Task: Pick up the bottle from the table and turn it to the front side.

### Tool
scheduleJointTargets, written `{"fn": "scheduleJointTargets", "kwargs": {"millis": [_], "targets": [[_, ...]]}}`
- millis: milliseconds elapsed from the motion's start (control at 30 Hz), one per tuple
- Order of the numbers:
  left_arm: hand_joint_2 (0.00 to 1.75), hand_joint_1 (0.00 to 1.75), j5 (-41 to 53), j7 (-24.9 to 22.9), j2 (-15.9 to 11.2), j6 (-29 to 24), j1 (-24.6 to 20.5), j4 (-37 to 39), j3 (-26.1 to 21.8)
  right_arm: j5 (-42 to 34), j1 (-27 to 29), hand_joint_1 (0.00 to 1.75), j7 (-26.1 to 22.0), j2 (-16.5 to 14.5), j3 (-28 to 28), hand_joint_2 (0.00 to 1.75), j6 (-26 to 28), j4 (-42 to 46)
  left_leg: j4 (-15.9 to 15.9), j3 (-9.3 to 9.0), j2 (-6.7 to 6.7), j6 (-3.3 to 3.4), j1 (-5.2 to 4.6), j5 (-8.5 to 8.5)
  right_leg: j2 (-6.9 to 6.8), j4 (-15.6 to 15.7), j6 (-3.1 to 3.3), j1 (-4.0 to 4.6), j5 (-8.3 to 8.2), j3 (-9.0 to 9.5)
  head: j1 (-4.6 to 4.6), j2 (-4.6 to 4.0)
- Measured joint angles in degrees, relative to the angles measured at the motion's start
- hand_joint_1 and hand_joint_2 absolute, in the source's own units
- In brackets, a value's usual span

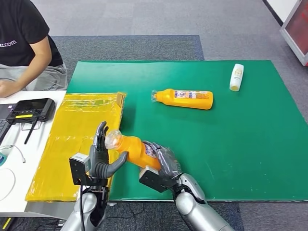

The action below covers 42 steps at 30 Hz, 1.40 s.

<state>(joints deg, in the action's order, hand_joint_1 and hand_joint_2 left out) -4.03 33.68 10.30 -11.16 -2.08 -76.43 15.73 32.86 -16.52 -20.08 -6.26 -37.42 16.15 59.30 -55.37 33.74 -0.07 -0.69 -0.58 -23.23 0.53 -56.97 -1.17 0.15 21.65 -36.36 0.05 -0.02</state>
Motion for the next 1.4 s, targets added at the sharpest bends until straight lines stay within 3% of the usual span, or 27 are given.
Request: {"fn": "scheduleJointTargets", "kwargs": {"millis": [333, 833, 900, 967, 1033, 1233, 1300, 1400], "targets": [[1.75, 0.00, 1.6, -1.8, 0.3, 1.5, -0.5, 0.7, 5.2, -3.0, -0.8, 1.75, 0.2, 0.0, 0.1, 1.75, -0.2, 1.5, 0.0, 0.16, 0.00, 0.02, 0.00, -0.01, -0.03, 0.0, -0.03, -0.01, 0.02, -0.14, 0.01, 0.00], [1.75, 0.02, -3.4, -3.7, 0.3, 5.7, -1.3, 3.9, 6.8, -3.0, -1.2, 1.75, -0.9, -0.3, -1.2, 1.75, 0.3, 1.2, 0.0, 0.25, 0.00, 0.02, 0.00, -0.01, -0.04, 0.0, -0.03, -0.01, 0.02, -0.23, 0.00, 0.00], [1.75, 0.42, -3.5, -3.6, 0.2, 5.7, -1.6, 4.2, 6.8, -2.8, -1.2, 1.75, -0.9, -0.3, -1.5, 1.75, 0.4, 1.2, 0.0, 0.26, 0.00, 0.02, 0.00, -0.01, -0.04, 0.0, -0.03, -0.01, 0.02, -0.23, 0.01, 0.00], [1.75, 1.26, -3.4, -3.3, 0.2, 5.7, -1.9, 4.3, 6.8, -2.6, -1.2, 1.75, -1.0, -0.3, -1.8, 1.75, 0.6, 1.2, 0.0, 0.26, 0.00, 0.02, 0.00, -0.01, -0.04, 0.0, -0.03, -0.01, 0.02, -0.24, 0.01, 0.00], [1.75, 1.73, -3.1, -2.9, 0.1, 5.6, -2.0, 4.3, 6.8, -2.5, -1.2, 1.75, -1.0, -0.3, -1.9, 1.75, 0.8, 1.2, 0.0, 0.27, 0.00, 0.02, 0.00, -0.01, -0.04, 0.0, -0.03, -0.01, 0.02, -0.24, 0.01, 0.00], [1.75, 1.75, -0.8, -1.9, 0.1, 3.3, -2.1, 4.3, 6.9, -2.3, -1.4, 1.75, -1.0, -0.3, -2.0, 1.75, 1.6, 0.9, 0.0, 0.27, 0.00, 0.02, 0.00, -0.01, -0.03, 0.0, -0.03, -0.01, 0.02, -0.25, 0.01, 0.00], [1.75, 1.75, -0.5, -1.9, 0.0, 3.0, -2.1, 4.3, 6.8, -2.3, -1.5, 1.63, -1.0, -0.3, -2.1, 1.75, 1.7, 0.8, 0.0, 0.27, 0.00, 0.02, 0.00, -0.01, -0.03, 0.0, -0.03, -0.01, 0.02, -0.26, 0.01, 0.00], [1.75, 1.75, -0.2, -1.9, -0.1, 3.1, -2.3, 4.3, 6.9, -2.3, -1.5, 0.55, -1.2, -0.3, -2.2, 1.75, 1.7, 0.7, 0.0, 0.27, 0.00, 0.02, 0.00, -0.01, -0.03, 0.0, -0.03, -0.01, 0.02, -0.26, 0.01, 0.00]]}}
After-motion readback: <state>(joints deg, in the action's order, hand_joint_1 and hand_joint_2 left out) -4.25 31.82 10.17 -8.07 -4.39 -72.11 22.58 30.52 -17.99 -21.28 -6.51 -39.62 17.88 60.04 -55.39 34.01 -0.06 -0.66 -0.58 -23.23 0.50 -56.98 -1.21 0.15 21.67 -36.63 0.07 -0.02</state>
